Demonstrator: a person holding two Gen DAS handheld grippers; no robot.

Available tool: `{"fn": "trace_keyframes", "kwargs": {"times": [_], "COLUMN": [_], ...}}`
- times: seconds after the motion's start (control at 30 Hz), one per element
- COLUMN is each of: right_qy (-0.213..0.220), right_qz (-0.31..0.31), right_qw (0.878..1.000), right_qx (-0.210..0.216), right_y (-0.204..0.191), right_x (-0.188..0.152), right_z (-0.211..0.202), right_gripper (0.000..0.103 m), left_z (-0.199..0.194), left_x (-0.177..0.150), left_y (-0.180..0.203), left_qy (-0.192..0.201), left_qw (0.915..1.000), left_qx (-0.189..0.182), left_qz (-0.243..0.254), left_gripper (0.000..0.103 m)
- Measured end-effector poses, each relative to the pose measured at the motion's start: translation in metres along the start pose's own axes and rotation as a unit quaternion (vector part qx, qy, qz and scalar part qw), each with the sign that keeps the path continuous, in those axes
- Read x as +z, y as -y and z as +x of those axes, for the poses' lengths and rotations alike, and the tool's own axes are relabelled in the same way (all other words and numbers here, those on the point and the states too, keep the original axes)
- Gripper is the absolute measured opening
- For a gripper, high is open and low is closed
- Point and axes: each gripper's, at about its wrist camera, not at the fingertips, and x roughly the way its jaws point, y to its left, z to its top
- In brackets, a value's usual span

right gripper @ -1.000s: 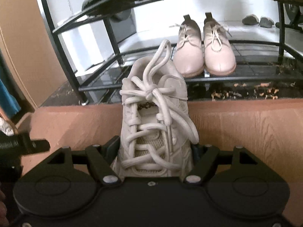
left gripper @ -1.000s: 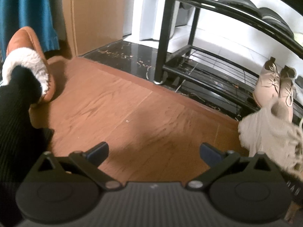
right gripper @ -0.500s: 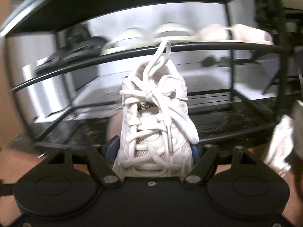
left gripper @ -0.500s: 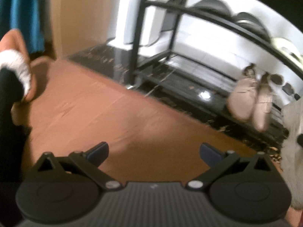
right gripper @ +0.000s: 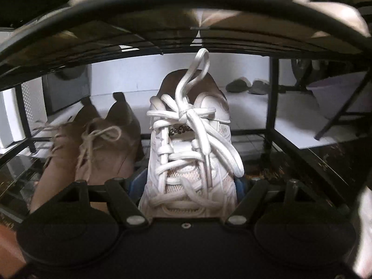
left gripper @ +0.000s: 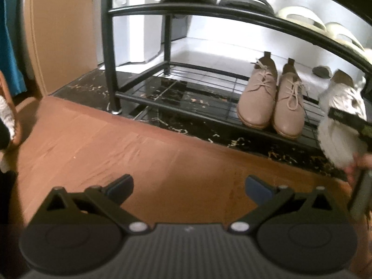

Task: Organize scattered shoes
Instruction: 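Set the white sneaker on the rack shelf beside the pink shoes, open right tool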

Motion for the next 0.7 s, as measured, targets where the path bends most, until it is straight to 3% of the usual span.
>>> {"fn": "trace_keyframes", "kwargs": {"times": [0.3,0.47,0.57,0.7], "right_qy": [0.025,0.008,0.008,0.013], "right_qz": [-0.059,-0.039,-0.026,-0.059], "right_qw": [0.998,0.999,0.999,0.998], "right_qx": [0.007,-0.012,-0.029,-0.017], "right_y": [-0.016,-0.014,-0.011,-0.013], "right_x": [0.005,0.001,0.003,0.000], "right_z": [0.044,0.053,0.052,0.033], "right_gripper": [0.074,0.076,0.095,0.098], "left_z": [0.005,0.006,0.003,-0.005], "left_x": [-0.003,-0.004,-0.003,0.000], "left_y": [0.005,0.002,0.001,0.000], "left_qy": [-0.005,-0.010,-0.009,0.001], "left_qw": [0.9999,0.9999,0.9999,0.9999], "left_qx": [-0.004,-0.001,-0.001,-0.002], "left_qz": [0.014,0.014,0.015,0.017], "left_gripper": [0.102,0.102,0.102,0.102]}}
